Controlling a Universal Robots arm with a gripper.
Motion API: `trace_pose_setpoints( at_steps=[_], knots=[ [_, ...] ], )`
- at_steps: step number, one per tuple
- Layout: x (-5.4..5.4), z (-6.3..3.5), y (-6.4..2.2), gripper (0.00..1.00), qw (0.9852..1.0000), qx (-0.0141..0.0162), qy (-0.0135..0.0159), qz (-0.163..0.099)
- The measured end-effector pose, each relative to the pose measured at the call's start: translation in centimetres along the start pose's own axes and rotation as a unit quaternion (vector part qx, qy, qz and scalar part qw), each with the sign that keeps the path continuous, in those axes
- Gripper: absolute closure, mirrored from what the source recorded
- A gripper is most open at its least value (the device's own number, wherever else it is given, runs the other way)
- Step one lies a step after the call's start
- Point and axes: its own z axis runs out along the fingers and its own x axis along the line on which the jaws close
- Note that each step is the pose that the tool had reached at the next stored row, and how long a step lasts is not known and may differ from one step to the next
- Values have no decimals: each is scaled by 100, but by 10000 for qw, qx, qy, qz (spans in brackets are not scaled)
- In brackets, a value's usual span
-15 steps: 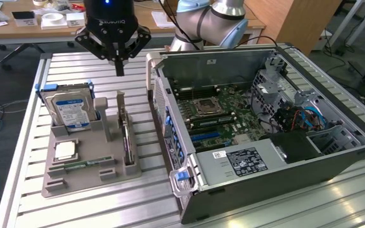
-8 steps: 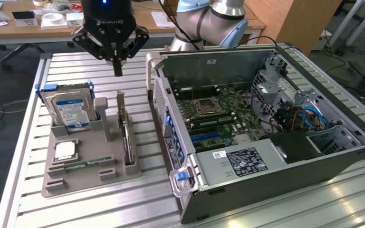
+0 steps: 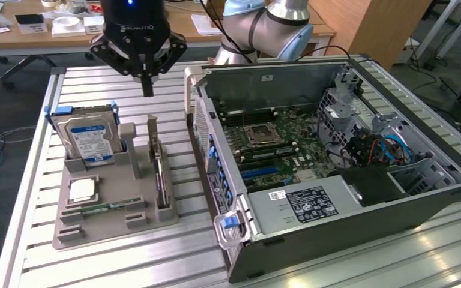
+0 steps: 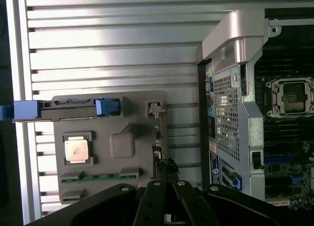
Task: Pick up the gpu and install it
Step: 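Reach for the gpu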
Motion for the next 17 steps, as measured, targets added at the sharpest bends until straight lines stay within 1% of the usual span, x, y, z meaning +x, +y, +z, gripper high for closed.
trace_pose_setpoints(
  at_steps=[9,17],
  knots=[
    [7,-1,-9,89,10000,0,0,0],
    [4,-2,-48,89,10000,0,0,0]
  ],
)
